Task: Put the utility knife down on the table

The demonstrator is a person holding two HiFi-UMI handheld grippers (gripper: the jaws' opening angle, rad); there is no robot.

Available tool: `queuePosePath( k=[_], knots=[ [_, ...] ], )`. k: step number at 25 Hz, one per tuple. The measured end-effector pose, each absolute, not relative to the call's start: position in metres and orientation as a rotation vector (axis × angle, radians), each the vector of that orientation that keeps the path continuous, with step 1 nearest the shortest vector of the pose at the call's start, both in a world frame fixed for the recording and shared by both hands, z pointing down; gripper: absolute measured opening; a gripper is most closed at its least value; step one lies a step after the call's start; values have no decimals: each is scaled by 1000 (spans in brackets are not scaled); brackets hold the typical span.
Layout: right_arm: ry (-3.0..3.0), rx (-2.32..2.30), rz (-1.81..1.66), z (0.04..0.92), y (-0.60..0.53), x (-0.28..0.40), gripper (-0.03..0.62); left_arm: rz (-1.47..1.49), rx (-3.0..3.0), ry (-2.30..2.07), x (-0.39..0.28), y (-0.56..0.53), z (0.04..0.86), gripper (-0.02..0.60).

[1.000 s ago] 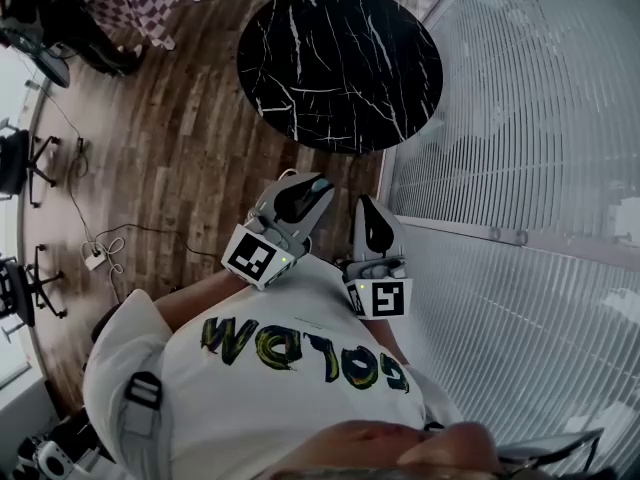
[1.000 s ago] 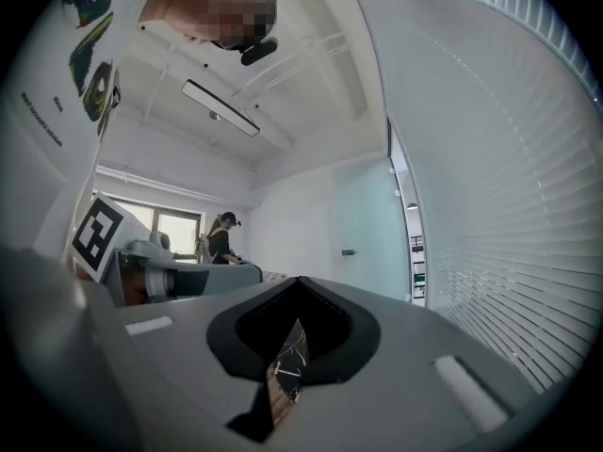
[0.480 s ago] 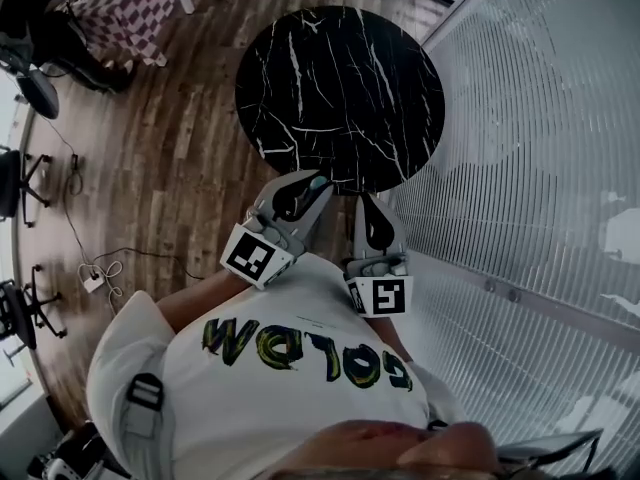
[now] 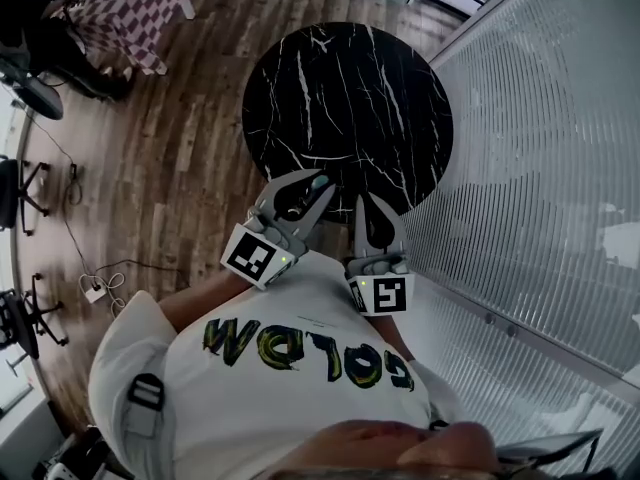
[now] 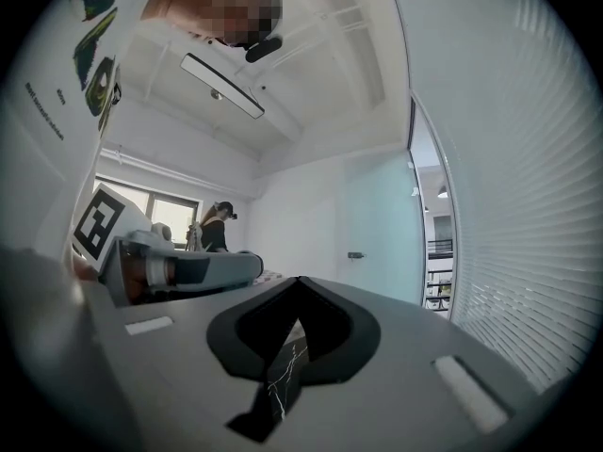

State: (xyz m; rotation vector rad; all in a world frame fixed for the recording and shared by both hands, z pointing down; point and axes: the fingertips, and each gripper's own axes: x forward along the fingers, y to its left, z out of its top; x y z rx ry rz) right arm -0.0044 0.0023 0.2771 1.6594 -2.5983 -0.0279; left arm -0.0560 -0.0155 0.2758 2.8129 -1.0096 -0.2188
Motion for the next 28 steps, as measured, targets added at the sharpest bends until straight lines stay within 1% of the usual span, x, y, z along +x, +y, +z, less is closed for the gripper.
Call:
queuePosePath(
  k=[6,12,19,28],
  knots=[
    [-2591,1664,15,285,-22,-10,2,-210,2803,-998,-61,-42,285,74],
    [-2585,1659,45,291,-35,0,2,-181,2774,-985,-49,-55,293,74],
    [-2596,1682,80,292,-38,30,2,-167,2782,-983,-20,-58,290,74],
    [-2602,1667,41,288,-50,81,2,-160,2801,-1016,24,-68,283,74]
  ],
)
